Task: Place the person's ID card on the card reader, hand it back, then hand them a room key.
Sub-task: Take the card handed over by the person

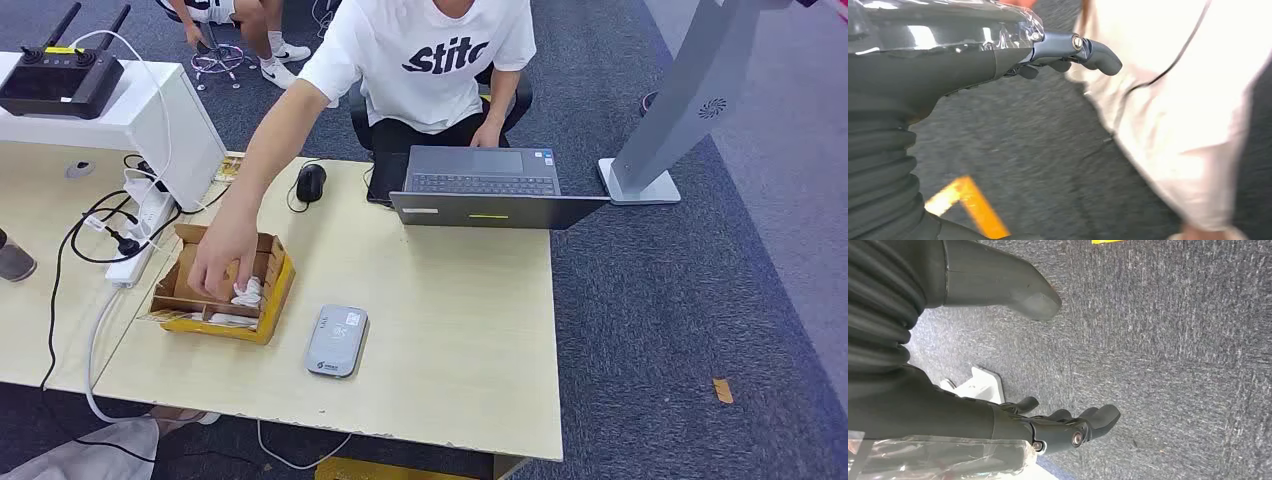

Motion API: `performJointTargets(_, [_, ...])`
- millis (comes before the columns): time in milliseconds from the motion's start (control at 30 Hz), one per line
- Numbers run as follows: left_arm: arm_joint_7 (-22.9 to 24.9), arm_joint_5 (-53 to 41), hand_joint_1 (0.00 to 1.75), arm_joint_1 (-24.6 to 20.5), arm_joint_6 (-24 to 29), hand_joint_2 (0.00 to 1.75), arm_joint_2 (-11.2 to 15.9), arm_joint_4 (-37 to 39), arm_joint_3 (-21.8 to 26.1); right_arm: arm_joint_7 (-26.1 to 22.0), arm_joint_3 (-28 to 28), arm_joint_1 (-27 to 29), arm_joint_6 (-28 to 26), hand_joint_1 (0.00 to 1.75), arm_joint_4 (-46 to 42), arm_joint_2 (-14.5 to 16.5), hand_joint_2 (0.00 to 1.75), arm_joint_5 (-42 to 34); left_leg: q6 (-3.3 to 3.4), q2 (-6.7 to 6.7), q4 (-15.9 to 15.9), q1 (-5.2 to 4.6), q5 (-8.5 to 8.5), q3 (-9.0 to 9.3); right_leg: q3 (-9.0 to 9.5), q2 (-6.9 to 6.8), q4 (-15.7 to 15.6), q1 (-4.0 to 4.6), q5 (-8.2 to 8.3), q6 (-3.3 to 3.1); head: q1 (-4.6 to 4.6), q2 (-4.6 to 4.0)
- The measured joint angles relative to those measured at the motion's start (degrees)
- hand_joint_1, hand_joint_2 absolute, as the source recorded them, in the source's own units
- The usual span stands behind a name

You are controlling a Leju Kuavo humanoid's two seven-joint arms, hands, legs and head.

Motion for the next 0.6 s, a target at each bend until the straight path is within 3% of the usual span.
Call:
performJointTargets(267, [-2.1, -0.3, 0.00, -0.4, -5.5, 1.75, 1.0, -13.1, 8.2, 0.9, -0.5, 0.0, -0.1, 0.00, 0.0, 0.6, 1.75, 0.9, -0.04, 0.00, 0.0, 0.07, 0.02, 0.00, 0.00, 0.00, 0.0, 0.06, -0.01, -0.03, 0.01, 0.00])
performJointTargets(600, [-6.6, -4.7, 0.00, -1.4, -13.8, 1.75, 8.5, -29.4, 17.9, 2.5, -1.0, -0.1, 0.1, 0.00, 0.1, 1.6, 1.75, 2.9, -0.14, -0.04, 0.0, 0.21, 0.07, -0.01, -0.01, -0.05, 0.0, 0.23, -0.04, -0.25, 0.10, 0.00])
